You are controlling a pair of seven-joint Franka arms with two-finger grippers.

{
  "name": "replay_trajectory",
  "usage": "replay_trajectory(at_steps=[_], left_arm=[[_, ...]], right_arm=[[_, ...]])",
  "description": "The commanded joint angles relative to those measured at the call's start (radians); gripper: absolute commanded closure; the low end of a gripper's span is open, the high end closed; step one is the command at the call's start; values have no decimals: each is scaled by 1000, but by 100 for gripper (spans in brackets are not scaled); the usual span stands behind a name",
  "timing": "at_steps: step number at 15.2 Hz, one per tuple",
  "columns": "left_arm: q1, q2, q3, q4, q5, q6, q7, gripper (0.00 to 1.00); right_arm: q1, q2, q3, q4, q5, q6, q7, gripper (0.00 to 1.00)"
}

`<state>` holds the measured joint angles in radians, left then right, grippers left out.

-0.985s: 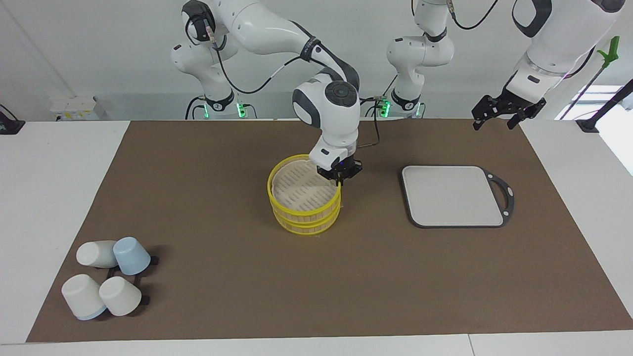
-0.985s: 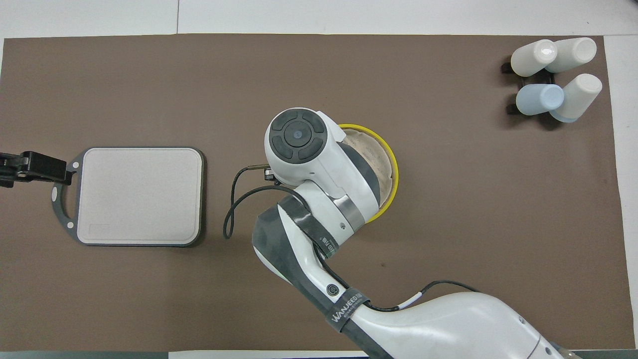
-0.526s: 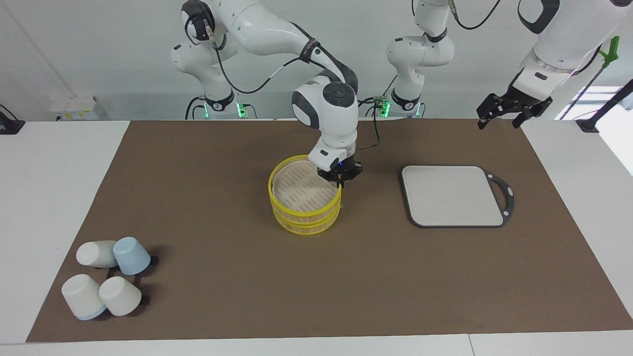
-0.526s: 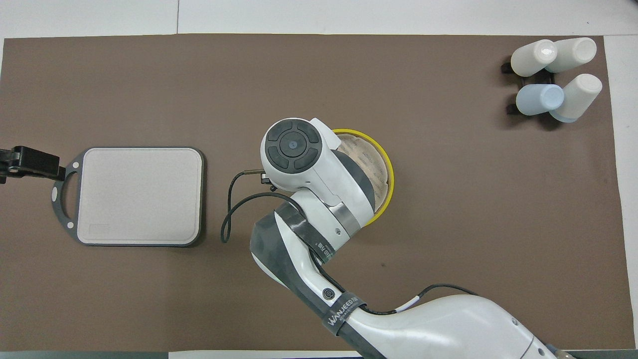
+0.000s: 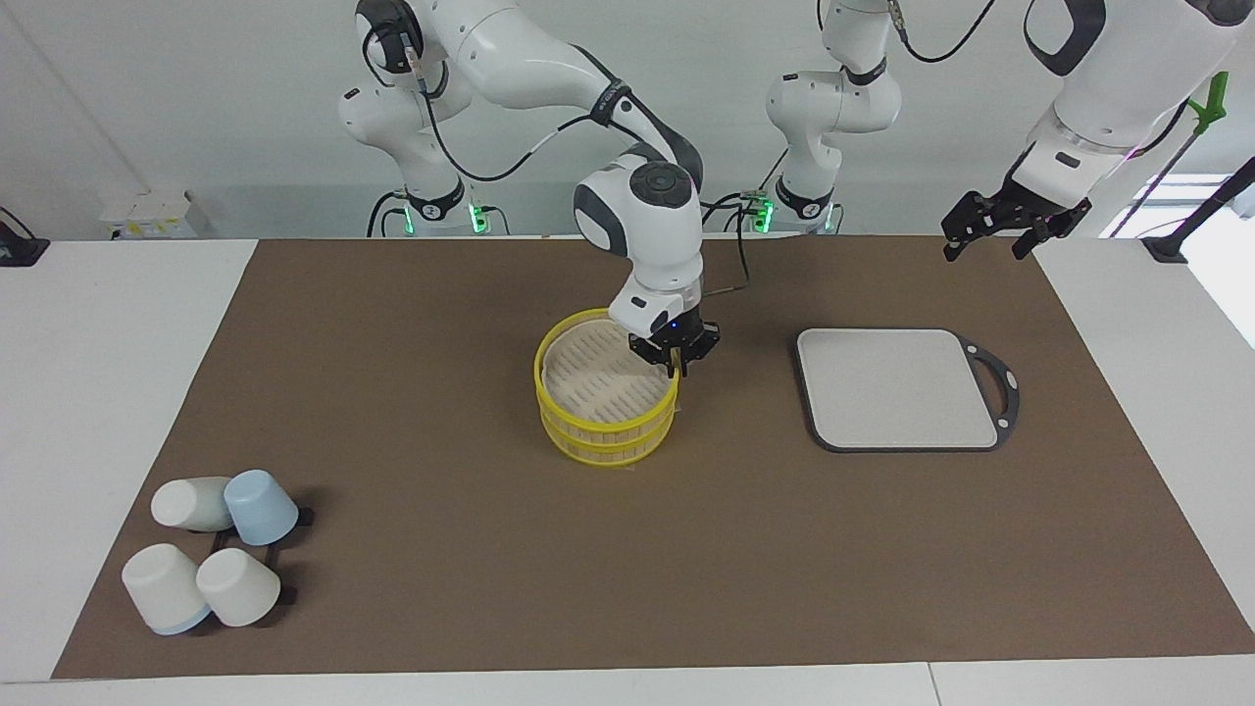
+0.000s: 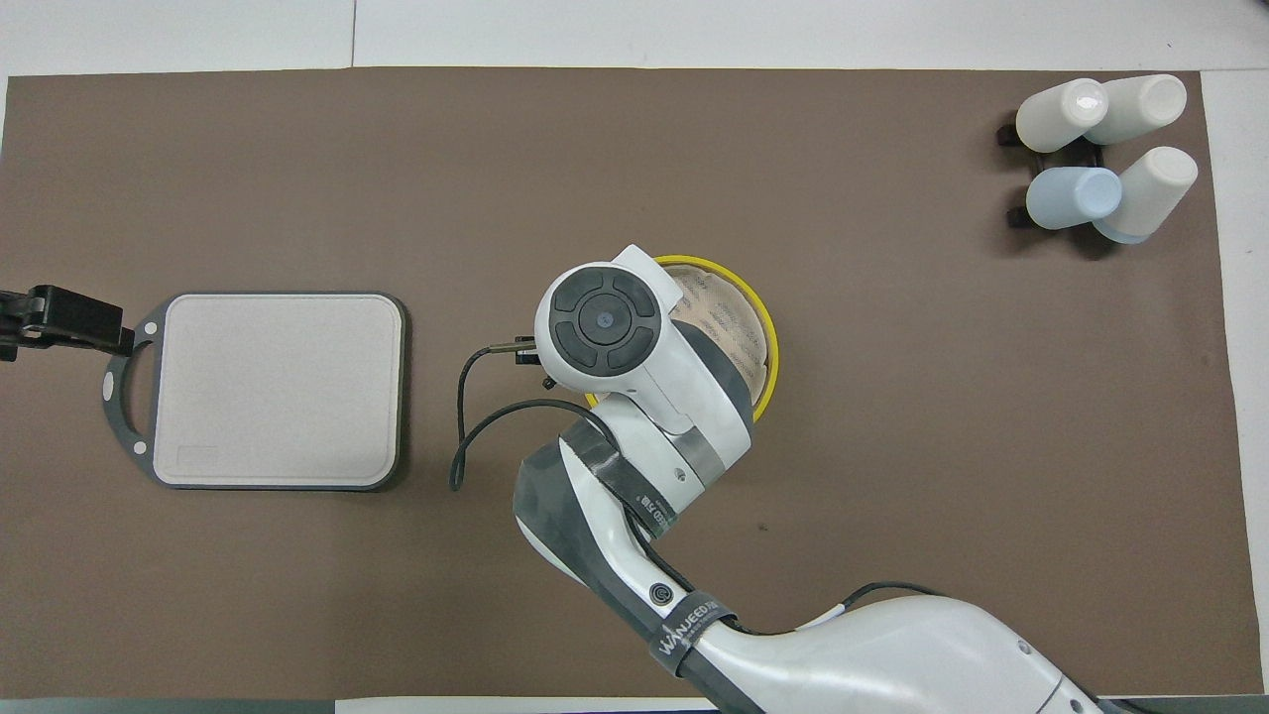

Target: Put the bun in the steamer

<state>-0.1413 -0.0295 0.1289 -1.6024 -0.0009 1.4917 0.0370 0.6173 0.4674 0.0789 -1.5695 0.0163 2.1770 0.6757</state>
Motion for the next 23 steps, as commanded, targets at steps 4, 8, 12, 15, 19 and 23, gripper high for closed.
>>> replay_trajectory(at_steps=[4, 8, 12, 15, 19, 23], left_arm=[[-18, 7, 17, 30, 18, -30, 14, 0], [-20, 0, 20, 28, 12, -30, 37, 0], [-20, -3, 15, 27, 7, -42, 38, 0], [-18, -4, 15, 25, 7, -51, 38, 0], [-18, -4, 14, 25, 7, -53, 38, 0], [-18, -4, 15, 25, 7, -51, 38, 0]], right_arm=[[-8, -18, -1, 53, -4, -115, 8, 0], [-106, -125, -37, 69, -30, -303, -10, 0], [-220, -274, -37, 60, -30, -609, -140, 0], [-373, -357, -30, 25, -13, -657, -296, 0], [-442, -440, -53, -62, -12, -663, -452, 0], [-446, -510, -73, -152, -13, -664, -449, 0]])
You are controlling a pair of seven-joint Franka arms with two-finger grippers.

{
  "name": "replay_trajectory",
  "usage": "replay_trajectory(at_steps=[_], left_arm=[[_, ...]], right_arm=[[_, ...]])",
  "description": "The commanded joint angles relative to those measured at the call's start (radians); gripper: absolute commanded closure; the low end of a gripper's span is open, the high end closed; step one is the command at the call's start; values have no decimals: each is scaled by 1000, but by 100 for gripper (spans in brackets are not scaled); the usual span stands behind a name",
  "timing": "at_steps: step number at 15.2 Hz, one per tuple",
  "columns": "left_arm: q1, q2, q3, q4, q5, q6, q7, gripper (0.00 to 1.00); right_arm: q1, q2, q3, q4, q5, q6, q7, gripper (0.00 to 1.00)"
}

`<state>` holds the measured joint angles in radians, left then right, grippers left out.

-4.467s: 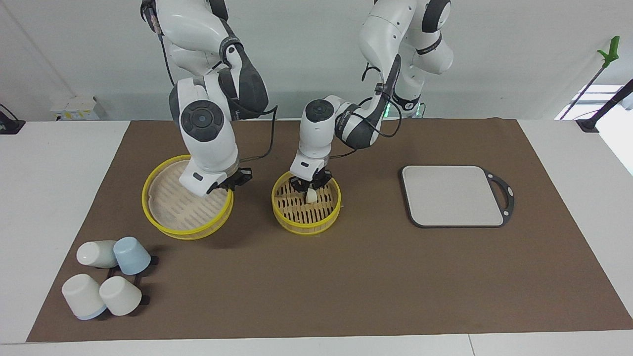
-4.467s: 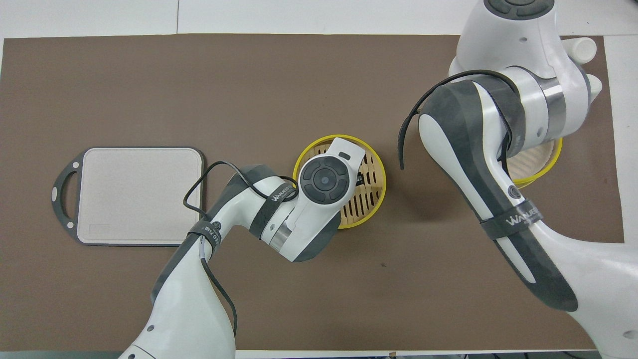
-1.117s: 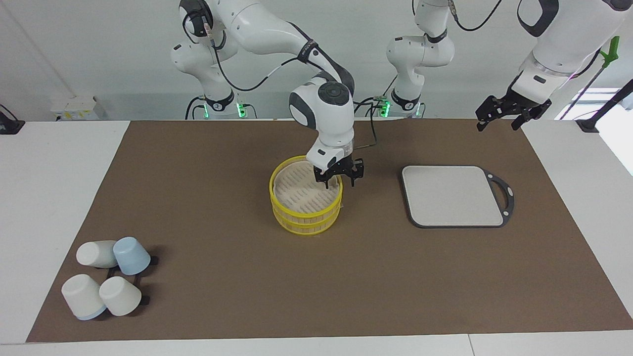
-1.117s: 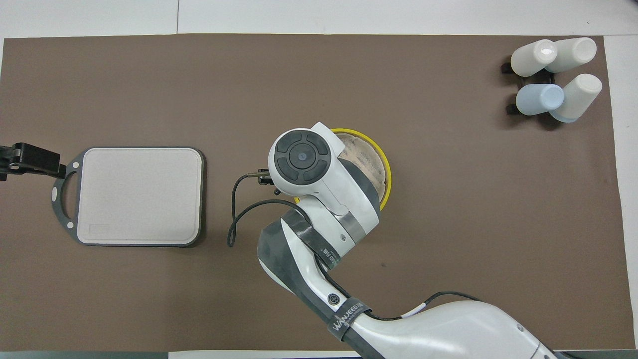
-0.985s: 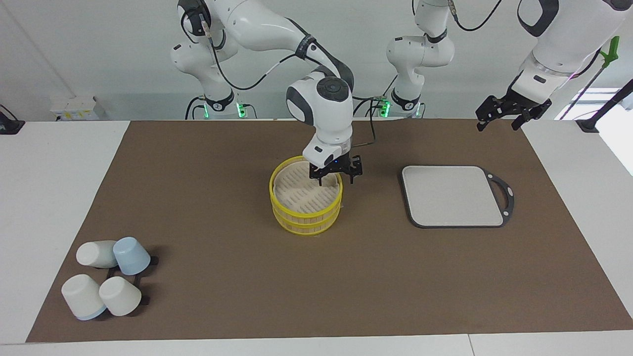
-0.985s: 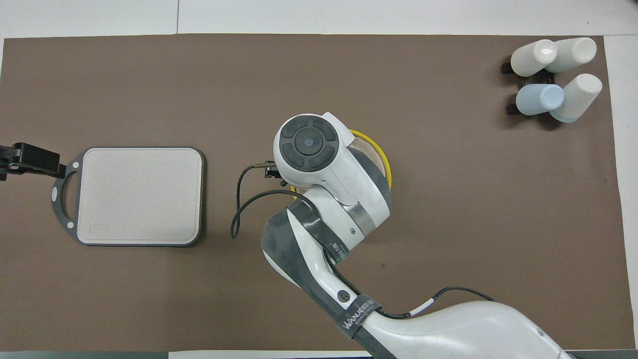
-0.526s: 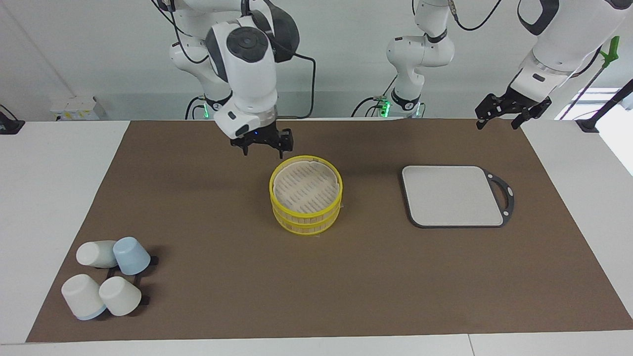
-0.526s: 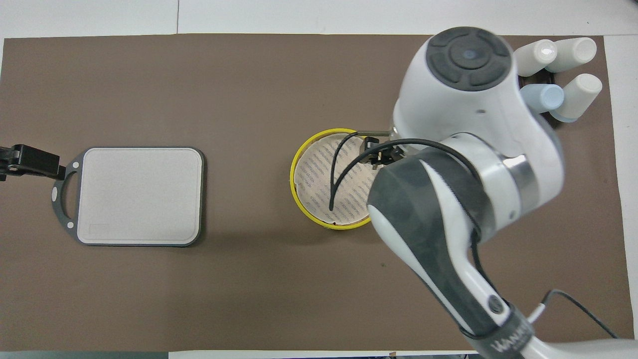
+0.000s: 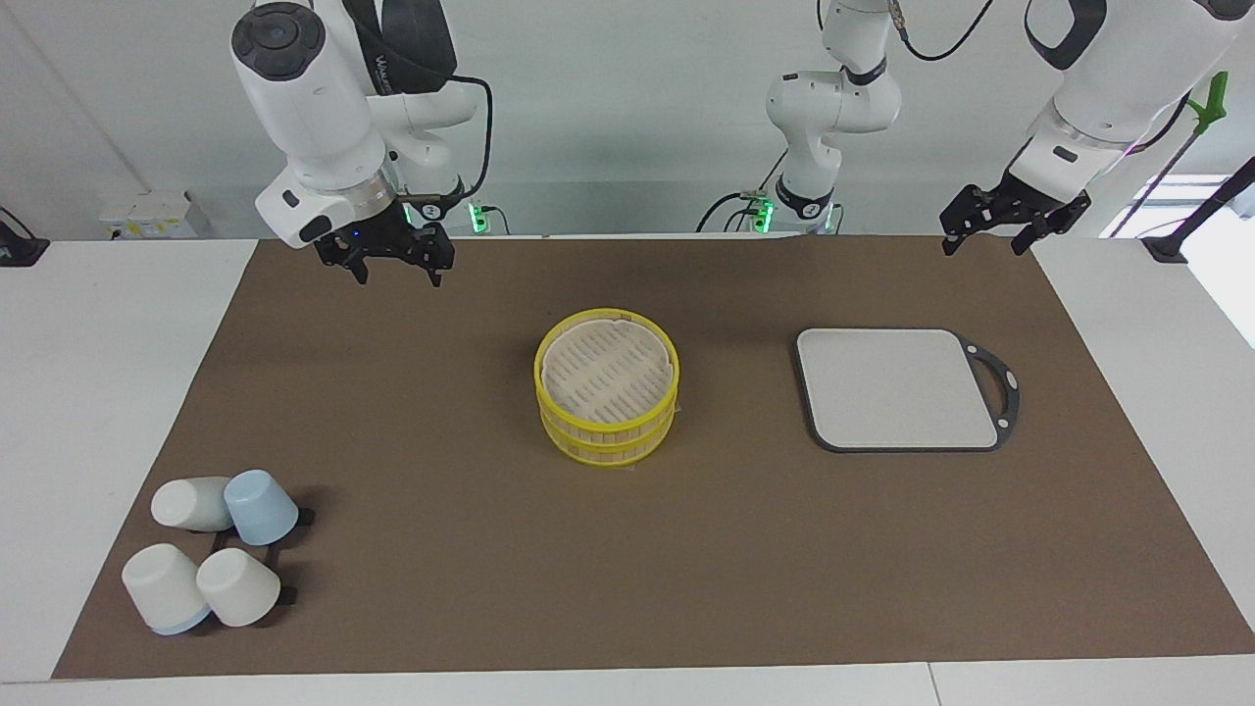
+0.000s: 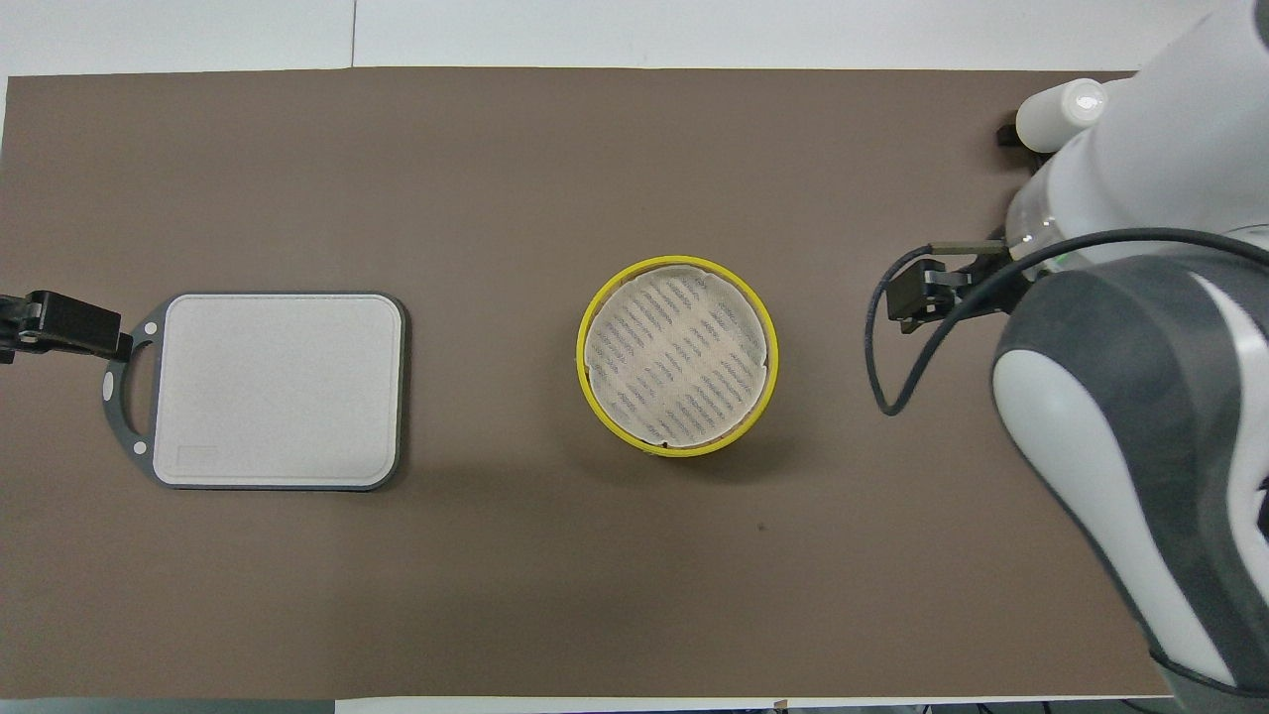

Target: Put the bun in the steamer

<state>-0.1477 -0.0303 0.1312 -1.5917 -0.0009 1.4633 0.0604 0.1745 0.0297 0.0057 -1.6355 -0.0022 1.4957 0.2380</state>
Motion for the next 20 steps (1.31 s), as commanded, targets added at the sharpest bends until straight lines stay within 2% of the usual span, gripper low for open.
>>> replay_trajectory(at_steps=[1, 4, 6, 11, 20], left_arm=[[-12, -3, 13, 16, 7, -23, 15, 0], [-12, -3, 13, 16, 7, -23, 15, 0], [-12, -3, 13, 16, 7, -21, 15, 0], [-12, -3, 13, 15, 6, -20, 15, 0], [-13, -3, 11, 16, 6, -18, 15, 0]], right_arm=[[-13, -70, 0, -83, 1, 18, -12, 0], [-47, -59, -4, -81, 5, 81, -110, 0], [-50, -34, -50, -55, 7, 101, -193, 0], [-50, -21, -66, -56, -8, 184, -204, 0], [-49, -22, -64, -56, -13, 155, -204, 0]])
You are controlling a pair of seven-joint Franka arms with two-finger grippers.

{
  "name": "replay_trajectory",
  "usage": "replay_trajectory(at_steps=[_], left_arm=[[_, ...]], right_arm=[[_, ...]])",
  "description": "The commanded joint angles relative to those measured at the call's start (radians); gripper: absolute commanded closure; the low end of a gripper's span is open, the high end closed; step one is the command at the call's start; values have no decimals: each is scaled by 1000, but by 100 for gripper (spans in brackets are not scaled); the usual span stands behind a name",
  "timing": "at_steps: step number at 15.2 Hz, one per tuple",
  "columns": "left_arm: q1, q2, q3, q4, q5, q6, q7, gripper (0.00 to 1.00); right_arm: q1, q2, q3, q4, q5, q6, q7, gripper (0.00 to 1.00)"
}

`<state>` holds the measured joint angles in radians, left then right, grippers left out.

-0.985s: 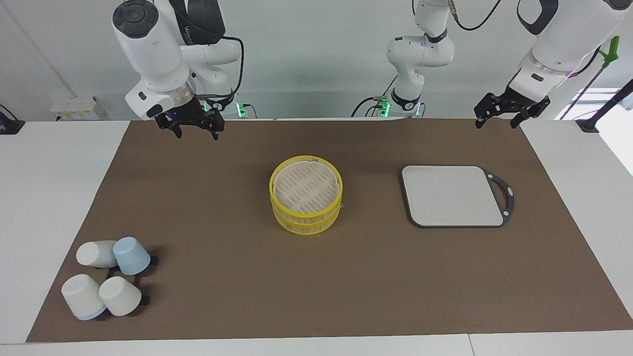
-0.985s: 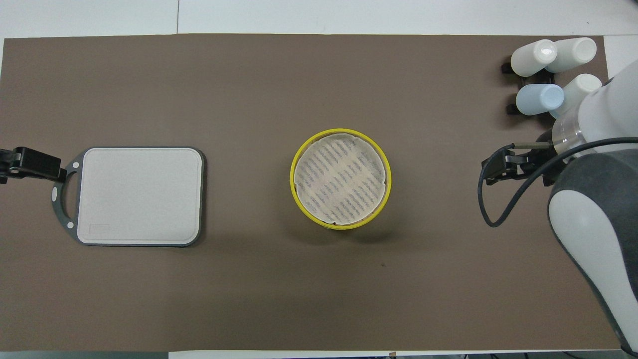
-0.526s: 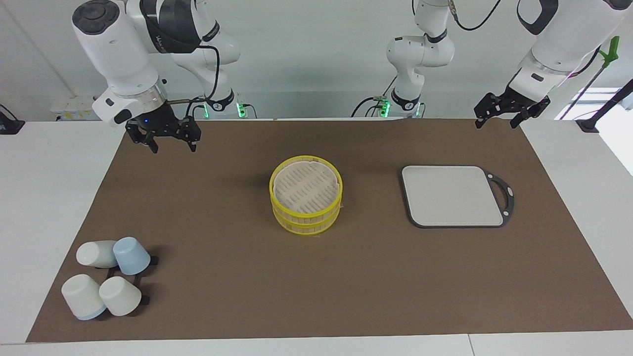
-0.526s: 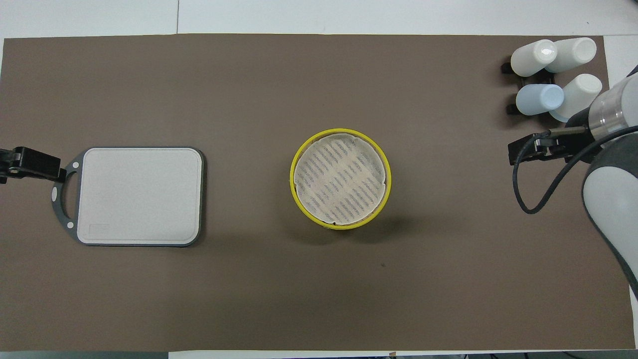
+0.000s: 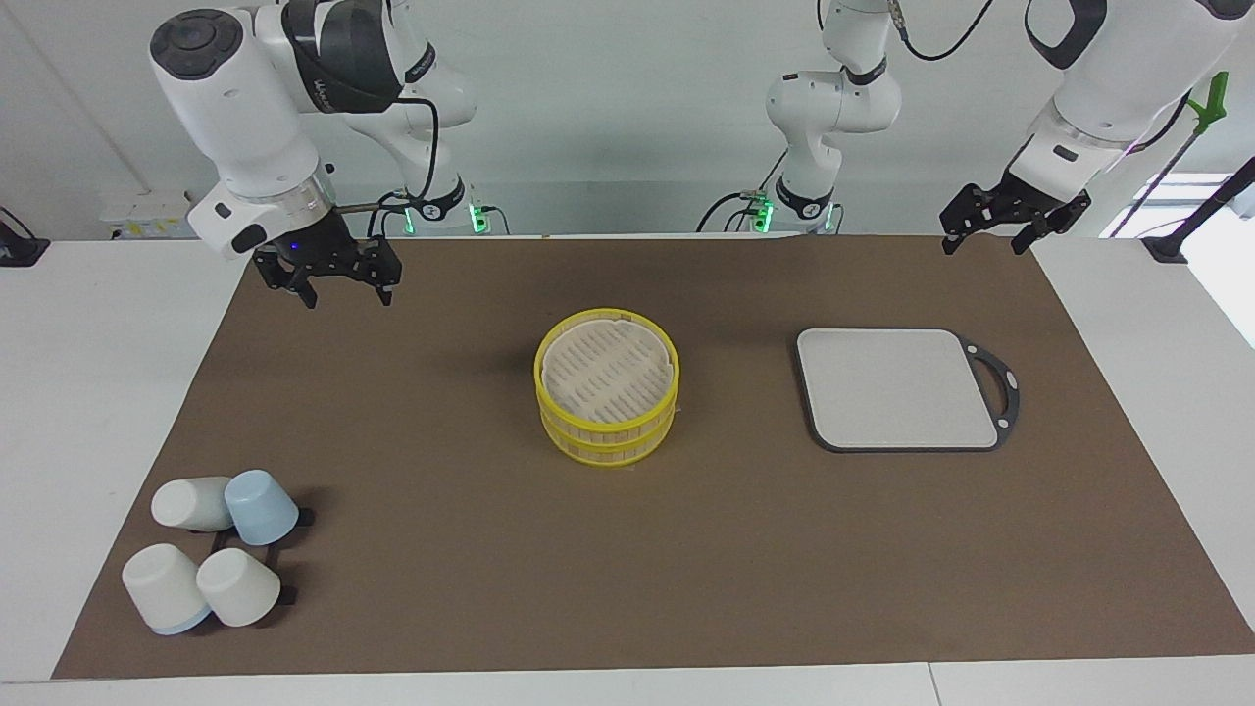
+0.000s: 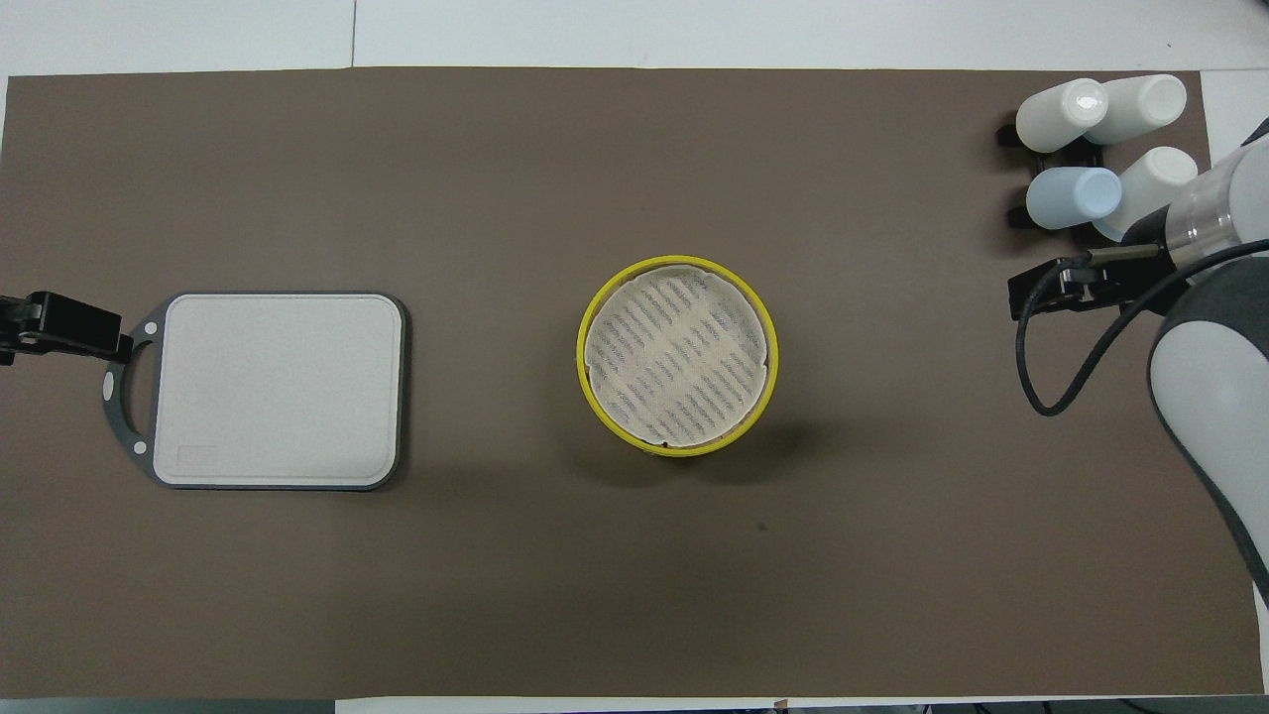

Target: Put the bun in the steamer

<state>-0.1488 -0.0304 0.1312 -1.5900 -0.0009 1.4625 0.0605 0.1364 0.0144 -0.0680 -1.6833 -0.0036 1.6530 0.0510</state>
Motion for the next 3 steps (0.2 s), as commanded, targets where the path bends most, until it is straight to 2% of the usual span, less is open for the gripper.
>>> replay_trajectory(at_steps=[1, 3], left_arm=[[-12, -3, 11, 15, 6, -17, 15, 0], [-11, -3, 11, 15, 6, -17, 13, 0]], right_arm=[[-11, -8, 10, -10, -12, -2, -17, 0], [-11, -7, 10, -9, -12, -2, -17, 0]])
